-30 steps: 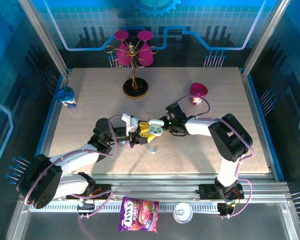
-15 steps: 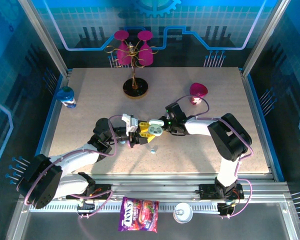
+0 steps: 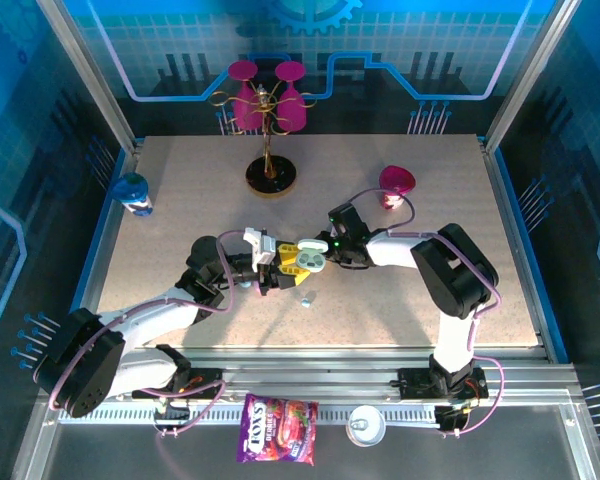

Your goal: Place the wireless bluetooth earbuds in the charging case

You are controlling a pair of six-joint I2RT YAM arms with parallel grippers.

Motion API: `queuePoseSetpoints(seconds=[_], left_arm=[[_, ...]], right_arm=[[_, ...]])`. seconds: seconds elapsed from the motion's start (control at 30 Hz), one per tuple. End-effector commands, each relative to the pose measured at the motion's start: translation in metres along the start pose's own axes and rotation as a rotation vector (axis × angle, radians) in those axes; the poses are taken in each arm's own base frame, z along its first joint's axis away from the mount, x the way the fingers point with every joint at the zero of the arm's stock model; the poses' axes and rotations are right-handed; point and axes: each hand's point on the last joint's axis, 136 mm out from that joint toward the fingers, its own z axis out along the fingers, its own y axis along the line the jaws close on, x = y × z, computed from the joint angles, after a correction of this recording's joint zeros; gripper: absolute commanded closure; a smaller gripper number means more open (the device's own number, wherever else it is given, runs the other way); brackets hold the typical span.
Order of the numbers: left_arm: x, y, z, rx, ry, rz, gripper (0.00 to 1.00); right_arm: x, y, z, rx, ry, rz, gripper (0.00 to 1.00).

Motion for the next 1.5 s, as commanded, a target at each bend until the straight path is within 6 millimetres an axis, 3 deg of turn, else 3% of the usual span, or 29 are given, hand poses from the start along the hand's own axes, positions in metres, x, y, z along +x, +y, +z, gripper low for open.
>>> queuePoseSetpoints(seconds=[0.0,0.2,0.37,0.5,0.83,1.03,1.47], left_arm=[[-0.003,-0.001,-0.002,-0.006,-0.009,0.046,0.73],[-0.001,0.000,-0.002,-0.011,-0.006,0.048,0.72],[0.000,0.004,-0.002,-0.030,-0.003,0.049,0.72],[0.003,0.009,-0.002,-0.054,0.000,0.041,0.72],[0.010,0.025,0.000,-0.115,0.012,0.022,0.72],[0.019,0.037,0.004,-0.153,0.036,-0.012,0.72],[0.036,0.053,0.015,-0.159,0.099,-0.093,0.72]], right_arm=[[-0.002,-0.001,0.005,0.005,0.017,-0.009,0.78],[-0.004,0.001,-0.001,0.004,0.006,-0.017,0.84],[-0.013,0.004,-0.019,0.025,-0.037,-0.051,0.84],[-0.020,-0.002,-0.044,0.082,-0.090,-0.091,0.84],[-0.031,-0.038,-0.119,0.378,-0.197,-0.237,0.83],[-0.033,-0.044,-0.154,0.466,-0.240,-0.284,0.83],[-0.026,-0.043,-0.196,0.543,-0.254,-0.339,0.83]])
